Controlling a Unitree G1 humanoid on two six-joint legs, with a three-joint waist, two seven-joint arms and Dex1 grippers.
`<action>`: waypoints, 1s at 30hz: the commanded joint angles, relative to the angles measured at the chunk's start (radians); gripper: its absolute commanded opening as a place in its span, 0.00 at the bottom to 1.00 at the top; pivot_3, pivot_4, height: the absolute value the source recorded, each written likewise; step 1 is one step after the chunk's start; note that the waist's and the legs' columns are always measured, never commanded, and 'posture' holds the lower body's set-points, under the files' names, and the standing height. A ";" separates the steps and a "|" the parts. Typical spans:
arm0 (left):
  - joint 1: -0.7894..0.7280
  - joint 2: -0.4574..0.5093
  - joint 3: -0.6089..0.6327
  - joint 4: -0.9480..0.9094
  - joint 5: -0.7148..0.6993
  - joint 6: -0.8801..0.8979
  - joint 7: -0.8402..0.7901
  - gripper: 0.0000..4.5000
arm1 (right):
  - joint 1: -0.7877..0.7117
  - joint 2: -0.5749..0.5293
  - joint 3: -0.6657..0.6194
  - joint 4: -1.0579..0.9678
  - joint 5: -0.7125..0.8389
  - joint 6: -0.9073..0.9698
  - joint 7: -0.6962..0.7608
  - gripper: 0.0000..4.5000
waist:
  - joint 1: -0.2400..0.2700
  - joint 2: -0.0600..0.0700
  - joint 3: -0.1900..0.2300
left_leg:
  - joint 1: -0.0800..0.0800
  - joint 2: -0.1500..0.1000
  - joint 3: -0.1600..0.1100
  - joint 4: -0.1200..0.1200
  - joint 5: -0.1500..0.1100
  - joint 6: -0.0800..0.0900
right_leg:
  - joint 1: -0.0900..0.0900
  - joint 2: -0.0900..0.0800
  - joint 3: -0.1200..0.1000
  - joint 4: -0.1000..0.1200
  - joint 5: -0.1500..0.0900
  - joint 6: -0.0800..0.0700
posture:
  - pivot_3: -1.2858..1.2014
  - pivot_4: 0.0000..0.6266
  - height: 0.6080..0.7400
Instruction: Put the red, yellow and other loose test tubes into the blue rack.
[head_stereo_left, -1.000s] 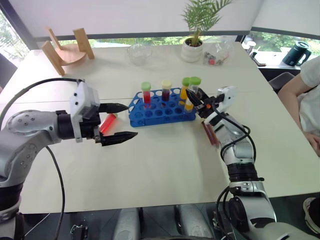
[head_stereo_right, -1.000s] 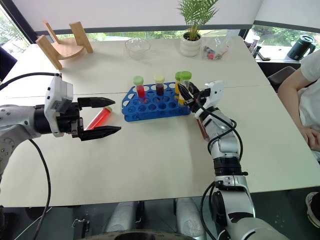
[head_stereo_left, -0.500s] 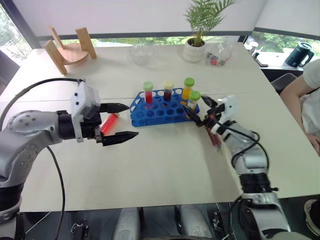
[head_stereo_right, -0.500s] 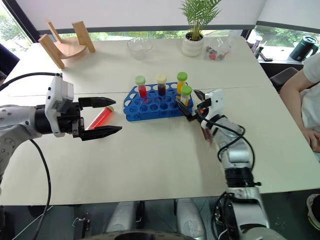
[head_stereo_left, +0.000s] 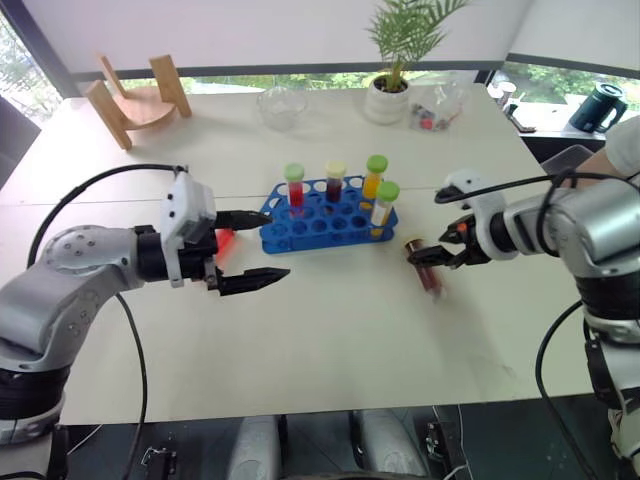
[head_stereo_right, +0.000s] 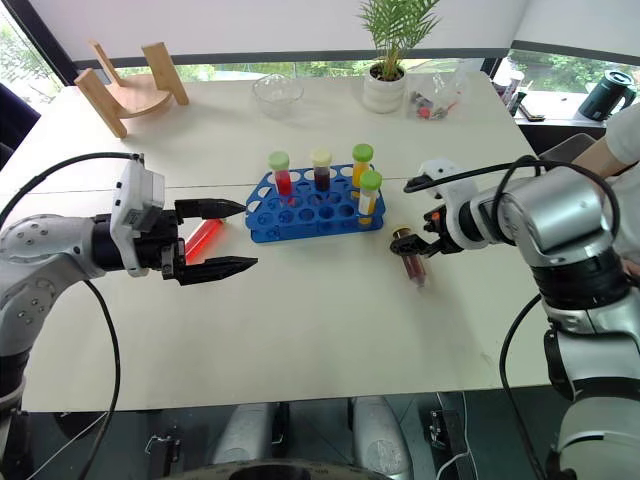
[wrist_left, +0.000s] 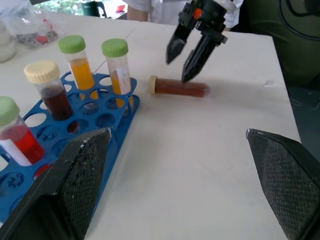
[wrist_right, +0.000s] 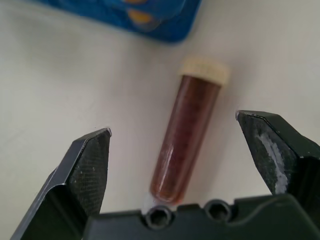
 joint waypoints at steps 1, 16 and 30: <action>-0.015 -0.009 0.005 -0.010 0.013 -0.031 -0.001 1.00 | -0.046 0.024 0.049 0.066 -0.009 -0.003 -0.004 0.99 | -0.001 0.000 0.000 | 0.000 0.000 0.000 0.000 0.000 0.000 | 0.000 0.000 0.000 -0.001 0.000 0.000 | 0.52 0.24 1.00; 0.028 -0.007 0.036 -0.045 0.005 -0.028 0.037 1.00 | -0.021 0.092 0.174 0.221 -0.124 -0.218 0.040 0.19 | -0.008 -0.007 -0.003 | 0.003 0.001 0.000 0.002 0.000 0.000 | 0.003 0.001 0.000 0.000 0.000 0.000 | 0.52 0.24 1.00; 0.002 0.030 0.093 0.007 -0.011 0.014 0.050 1.00 | 0.382 0.328 -0.276 -0.386 0.031 -0.725 0.003 0.19 | -0.004 -0.009 -0.002 | 0.000 0.001 -0.002 0.000 0.000 0.000 | 0.001 0.001 -0.002 -0.001 0.000 0.001 | 0.52 0.24 1.00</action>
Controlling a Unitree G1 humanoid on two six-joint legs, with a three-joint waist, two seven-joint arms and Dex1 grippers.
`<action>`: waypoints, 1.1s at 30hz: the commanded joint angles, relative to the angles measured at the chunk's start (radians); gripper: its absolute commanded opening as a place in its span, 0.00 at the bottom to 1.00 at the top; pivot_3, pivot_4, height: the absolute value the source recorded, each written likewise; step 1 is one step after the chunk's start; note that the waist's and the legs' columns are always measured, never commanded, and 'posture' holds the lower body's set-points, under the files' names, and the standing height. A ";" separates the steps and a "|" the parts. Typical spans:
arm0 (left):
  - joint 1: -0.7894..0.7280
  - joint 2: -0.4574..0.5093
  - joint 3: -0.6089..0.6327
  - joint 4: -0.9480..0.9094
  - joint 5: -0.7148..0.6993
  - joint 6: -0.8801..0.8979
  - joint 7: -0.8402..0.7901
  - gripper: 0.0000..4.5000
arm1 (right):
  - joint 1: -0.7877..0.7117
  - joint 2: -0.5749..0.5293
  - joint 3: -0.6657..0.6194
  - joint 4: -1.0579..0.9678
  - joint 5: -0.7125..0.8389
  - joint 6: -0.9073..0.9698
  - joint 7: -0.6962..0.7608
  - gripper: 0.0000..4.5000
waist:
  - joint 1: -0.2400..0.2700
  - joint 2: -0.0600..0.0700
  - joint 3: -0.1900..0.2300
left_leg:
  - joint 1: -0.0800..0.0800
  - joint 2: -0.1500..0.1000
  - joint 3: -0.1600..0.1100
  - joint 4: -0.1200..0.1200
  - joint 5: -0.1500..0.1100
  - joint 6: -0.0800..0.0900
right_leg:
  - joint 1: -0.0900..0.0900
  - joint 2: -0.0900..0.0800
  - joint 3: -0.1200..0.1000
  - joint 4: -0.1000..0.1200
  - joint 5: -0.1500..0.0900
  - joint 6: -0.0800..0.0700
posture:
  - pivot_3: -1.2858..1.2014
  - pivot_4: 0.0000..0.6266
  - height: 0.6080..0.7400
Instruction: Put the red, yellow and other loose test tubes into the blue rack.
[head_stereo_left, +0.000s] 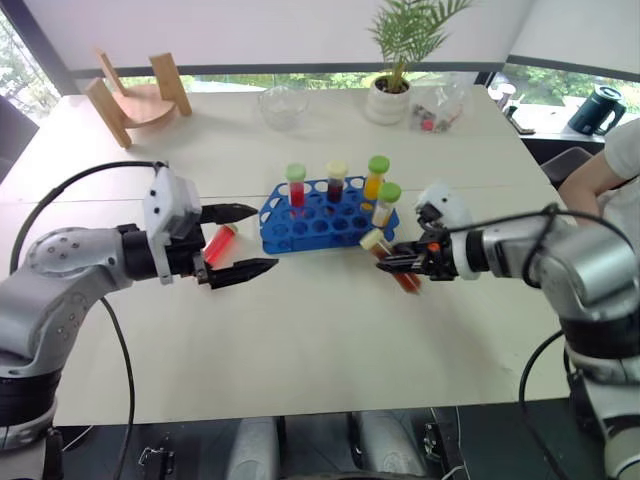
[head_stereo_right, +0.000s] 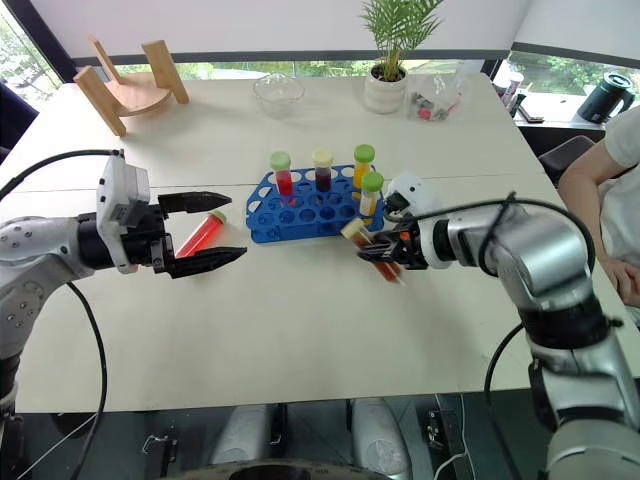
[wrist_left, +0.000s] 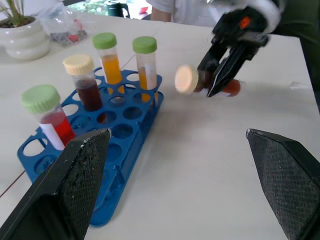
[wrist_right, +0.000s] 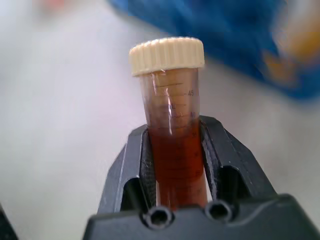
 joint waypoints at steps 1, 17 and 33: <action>-0.027 0.013 0.023 -0.003 -0.013 0.010 0.004 1.00 | 0.062 0.157 -0.032 -0.014 -0.061 -0.291 -0.106 0.19 | -0.002 0.001 0.000 | 0.000 0.000 0.000 0.000 0.000 0.000 | 0.000 0.000 0.000 0.000 0.000 0.000 | 0.52 0.24 1.00; -0.070 0.052 0.030 -0.004 -0.030 0.074 0.001 1.00 | 0.079 0.604 0.037 0.607 -0.369 -1.243 -0.341 0.19 | -0.002 0.001 0.001 | 0.001 0.000 0.000 0.000 0.001 -0.003 | -0.001 -0.001 0.000 0.003 0.000 0.000 | 0.52 0.24 1.00; -0.065 0.048 0.041 -0.026 -0.041 0.080 0.026 1.00 | 0.016 0.619 0.022 0.784 -0.389 -1.363 -0.368 0.19 | -0.003 0.001 0.001 | 0.002 0.000 0.000 -0.001 0.002 -0.003 | -0.001 -0.001 0.000 0.005 0.000 0.000 | 0.52 0.24 1.00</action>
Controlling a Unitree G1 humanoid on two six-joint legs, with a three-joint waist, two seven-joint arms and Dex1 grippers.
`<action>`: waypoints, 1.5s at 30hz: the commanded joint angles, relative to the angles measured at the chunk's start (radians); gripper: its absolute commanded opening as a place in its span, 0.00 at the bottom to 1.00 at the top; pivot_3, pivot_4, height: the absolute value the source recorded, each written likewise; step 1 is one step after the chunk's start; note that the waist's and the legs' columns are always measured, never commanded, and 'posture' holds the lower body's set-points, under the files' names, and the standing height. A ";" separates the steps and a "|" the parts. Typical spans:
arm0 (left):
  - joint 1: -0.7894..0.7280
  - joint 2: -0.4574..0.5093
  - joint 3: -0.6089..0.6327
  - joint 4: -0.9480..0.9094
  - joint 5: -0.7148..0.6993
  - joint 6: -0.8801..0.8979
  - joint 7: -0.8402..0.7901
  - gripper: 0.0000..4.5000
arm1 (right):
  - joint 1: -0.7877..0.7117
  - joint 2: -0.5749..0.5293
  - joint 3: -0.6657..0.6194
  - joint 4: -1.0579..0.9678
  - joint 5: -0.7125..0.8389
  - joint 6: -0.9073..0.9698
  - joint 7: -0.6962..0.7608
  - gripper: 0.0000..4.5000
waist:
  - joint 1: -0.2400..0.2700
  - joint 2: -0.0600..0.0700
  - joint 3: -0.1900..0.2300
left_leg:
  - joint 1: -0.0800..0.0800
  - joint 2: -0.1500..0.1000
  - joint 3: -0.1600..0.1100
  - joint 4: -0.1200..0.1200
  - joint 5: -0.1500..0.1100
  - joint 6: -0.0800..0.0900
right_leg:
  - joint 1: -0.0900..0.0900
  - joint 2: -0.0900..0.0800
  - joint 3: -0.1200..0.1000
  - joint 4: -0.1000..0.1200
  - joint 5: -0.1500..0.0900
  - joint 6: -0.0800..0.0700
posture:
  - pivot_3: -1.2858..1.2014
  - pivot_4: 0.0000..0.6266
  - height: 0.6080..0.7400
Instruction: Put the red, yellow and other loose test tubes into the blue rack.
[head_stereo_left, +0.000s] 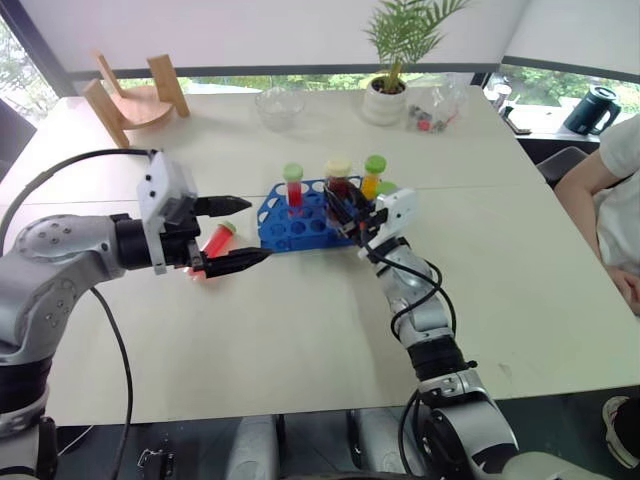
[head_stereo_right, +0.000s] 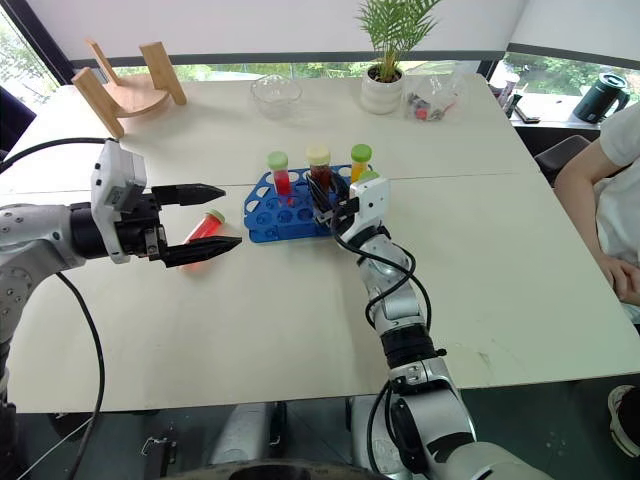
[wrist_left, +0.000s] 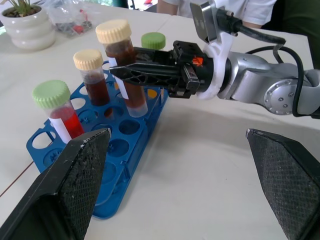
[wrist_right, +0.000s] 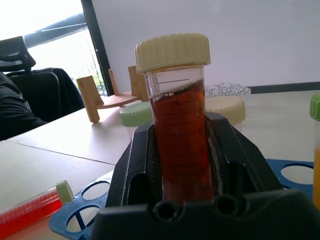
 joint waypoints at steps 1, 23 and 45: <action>-0.010 0.014 0.040 -0.028 -0.011 -0.006 0.007 1.00 | -0.016 0.000 -0.010 0.005 -0.008 -0.036 -0.006 0.19 | 0.000 0.000 0.000 | 0.000 0.000 0.000 0.000 0.000 0.000 | 0.000 0.000 0.000 0.000 0.000 0.000 | 0.52 0.24 1.00; 0.002 0.001 0.023 -0.036 -0.010 0.001 0.039 1.00 | 0.051 -0.042 0.012 -0.025 -0.024 0.021 0.034 0.96 | 0.000 0.000 0.000 | 0.000 0.000 0.000 0.000 0.000 0.000 | 0.000 0.000 0.000 0.000 0.000 0.000 | 0.52 0.24 1.00; -0.561 -0.024 -0.403 0.553 0.278 0.588 0.296 1.00 | 0.029 -0.864 -0.082 -0.758 0.370 0.687 0.740 0.98 | 0.005 -0.001 0.001 | 0.001 0.000 -0.003 0.001 0.000 0.001 | 0.002 0.003 0.000 0.000 0.000 0.000 | 0.52 0.24 1.00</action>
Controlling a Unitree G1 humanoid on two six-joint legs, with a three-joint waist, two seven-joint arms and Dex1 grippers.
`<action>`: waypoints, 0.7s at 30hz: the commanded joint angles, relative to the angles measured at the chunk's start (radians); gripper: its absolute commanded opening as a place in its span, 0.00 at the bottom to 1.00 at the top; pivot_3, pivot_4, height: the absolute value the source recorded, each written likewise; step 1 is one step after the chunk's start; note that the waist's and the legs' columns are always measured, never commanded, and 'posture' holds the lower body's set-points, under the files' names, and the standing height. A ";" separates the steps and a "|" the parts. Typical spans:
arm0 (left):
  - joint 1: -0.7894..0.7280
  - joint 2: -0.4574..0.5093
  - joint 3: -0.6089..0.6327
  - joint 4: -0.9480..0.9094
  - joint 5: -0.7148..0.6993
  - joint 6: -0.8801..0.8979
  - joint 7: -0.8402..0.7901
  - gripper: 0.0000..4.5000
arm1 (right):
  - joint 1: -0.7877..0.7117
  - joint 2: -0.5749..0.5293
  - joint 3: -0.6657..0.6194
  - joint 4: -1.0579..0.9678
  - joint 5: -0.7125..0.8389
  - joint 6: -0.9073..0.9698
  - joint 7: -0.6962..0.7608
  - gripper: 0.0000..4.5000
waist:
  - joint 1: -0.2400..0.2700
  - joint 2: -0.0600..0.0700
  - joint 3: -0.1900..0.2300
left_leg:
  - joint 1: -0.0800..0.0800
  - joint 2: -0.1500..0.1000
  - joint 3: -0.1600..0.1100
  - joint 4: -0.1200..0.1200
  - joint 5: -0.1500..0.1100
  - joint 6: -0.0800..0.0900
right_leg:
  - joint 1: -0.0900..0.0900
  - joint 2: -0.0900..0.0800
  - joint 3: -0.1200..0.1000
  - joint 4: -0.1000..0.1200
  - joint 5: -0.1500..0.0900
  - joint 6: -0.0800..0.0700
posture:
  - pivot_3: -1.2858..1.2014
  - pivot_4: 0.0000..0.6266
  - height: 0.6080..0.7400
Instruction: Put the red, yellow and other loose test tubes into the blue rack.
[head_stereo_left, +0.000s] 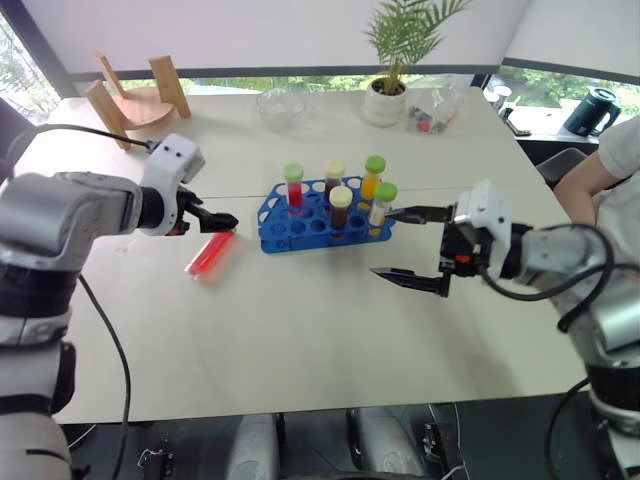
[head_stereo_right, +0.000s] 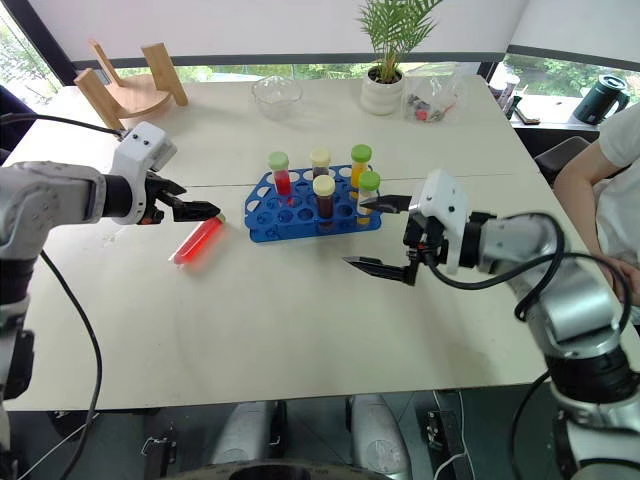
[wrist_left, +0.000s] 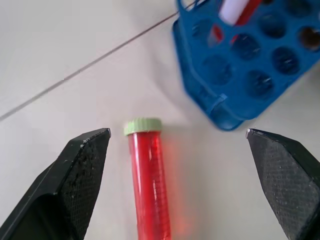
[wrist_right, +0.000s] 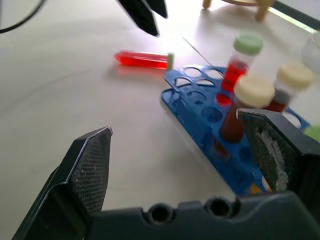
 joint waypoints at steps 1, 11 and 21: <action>-0.078 -0.017 -0.080 0.129 0.078 0.005 -0.028 1.00 | -0.064 -0.030 -0.009 0.013 0.046 -0.021 0.095 0.98 | 0.000 0.000 0.000 | 0.000 0.000 0.000 0.000 0.000 0.000 | 0.000 0.000 0.000 0.000 0.000 0.000 | 0.52 0.24 1.00; -0.189 -0.111 -0.213 0.404 0.203 -0.075 -0.173 1.00 | -0.091 -0.038 -0.015 0.017 0.049 -0.016 0.131 0.98 | 0.005 -0.001 0.001 | -0.003 -0.001 0.001 0.001 0.000 0.000 | -0.002 -0.002 0.000 -0.001 0.000 0.000 | 0.52 0.24 1.00; -0.154 -0.122 -0.257 0.444 0.274 -0.079 -0.255 0.23 | -0.085 -0.048 -0.034 0.003 0.043 -0.006 0.088 1.00 | 0.003 -0.001 0.001 | -0.003 -0.001 0.001 0.001 0.000 0.000 | -0.002 -0.002 0.000 -0.001 0.000 0.000 | 0.52 0.24 1.00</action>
